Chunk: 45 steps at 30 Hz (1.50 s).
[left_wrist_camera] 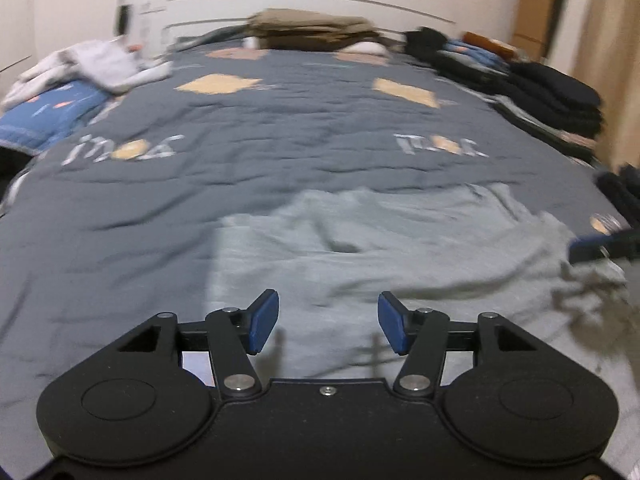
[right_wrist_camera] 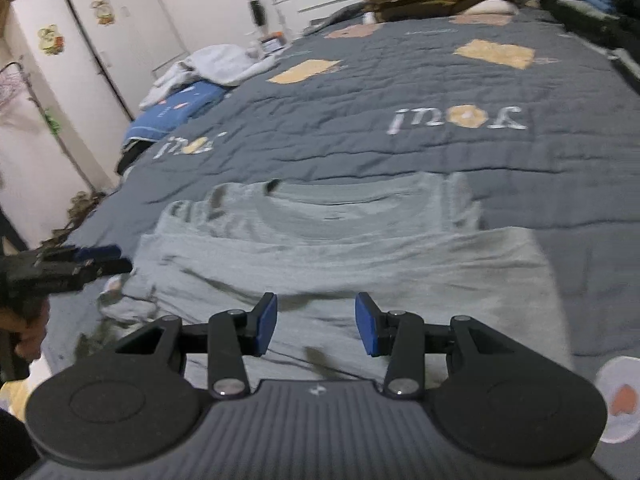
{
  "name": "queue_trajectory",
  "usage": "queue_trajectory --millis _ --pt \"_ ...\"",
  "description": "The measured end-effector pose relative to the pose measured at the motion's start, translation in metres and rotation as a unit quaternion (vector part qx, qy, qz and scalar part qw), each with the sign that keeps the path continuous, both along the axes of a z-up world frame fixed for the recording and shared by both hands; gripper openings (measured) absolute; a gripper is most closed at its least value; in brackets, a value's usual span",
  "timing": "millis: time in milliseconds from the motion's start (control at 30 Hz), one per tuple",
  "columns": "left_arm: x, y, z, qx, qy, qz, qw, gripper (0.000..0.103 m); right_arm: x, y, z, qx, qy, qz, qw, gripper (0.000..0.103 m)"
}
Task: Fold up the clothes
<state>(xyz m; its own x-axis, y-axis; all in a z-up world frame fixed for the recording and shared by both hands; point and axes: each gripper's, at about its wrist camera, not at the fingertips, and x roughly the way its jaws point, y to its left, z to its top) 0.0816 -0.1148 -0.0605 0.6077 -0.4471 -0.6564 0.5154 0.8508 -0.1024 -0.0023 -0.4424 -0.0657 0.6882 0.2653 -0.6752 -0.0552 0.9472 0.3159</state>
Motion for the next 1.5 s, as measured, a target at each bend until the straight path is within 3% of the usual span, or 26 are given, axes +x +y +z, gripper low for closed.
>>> queue_trajectory --millis 167,367,700,1033,1067,1100,1133,1167,1400,1500 --pt "-0.012 -0.032 -0.005 -0.045 0.016 -0.044 0.9979 0.055 -0.019 -0.024 0.009 -0.049 -0.002 -0.045 0.998 0.042" --pt "-0.031 -0.07 -0.004 -0.064 0.022 -0.094 0.9933 0.055 -0.051 -0.053 0.013 -0.096 -0.009 -0.094 0.991 0.042" --pt "-0.049 -0.117 -0.004 -0.077 0.025 -0.139 0.9871 0.057 -0.079 -0.046 -0.015 -0.191 0.004 -0.048 0.98 0.042" --pt "-0.039 -0.146 -0.004 -0.103 0.038 -0.132 0.9852 0.06 -0.081 -0.055 -0.042 -0.228 0.007 -0.027 0.973 0.042" --pt "-0.038 -0.149 -0.006 -0.101 0.039 -0.131 0.9854 0.06 -0.083 -0.057 -0.046 -0.228 0.009 -0.026 0.973 0.04" --pt "-0.038 -0.151 -0.007 -0.098 0.04 -0.131 0.9857 0.06 -0.084 -0.06 -0.049 -0.223 0.007 -0.027 0.975 0.03" --pt "-0.038 -0.153 -0.008 -0.096 0.041 -0.131 0.9858 0.06 -0.086 -0.063 -0.05 -0.215 0.005 -0.028 0.976 0.014" --pt "-0.037 -0.154 -0.01 -0.094 0.042 -0.131 0.9859 0.06 -0.087 -0.066 -0.05 -0.209 -0.001 -0.033 0.977 0.007" --pt "-0.035 -0.16 -0.01 -0.087 0.036 -0.127 0.9875 0.06 -0.098 -0.089 -0.038 -0.167 -0.037 -0.086 0.981 0.002" --pt "-0.029 -0.161 -0.005 -0.085 0.025 -0.122 0.9885 0.061 -0.094 -0.093 -0.044 -0.165 -0.013 -0.085 0.983 0.002"
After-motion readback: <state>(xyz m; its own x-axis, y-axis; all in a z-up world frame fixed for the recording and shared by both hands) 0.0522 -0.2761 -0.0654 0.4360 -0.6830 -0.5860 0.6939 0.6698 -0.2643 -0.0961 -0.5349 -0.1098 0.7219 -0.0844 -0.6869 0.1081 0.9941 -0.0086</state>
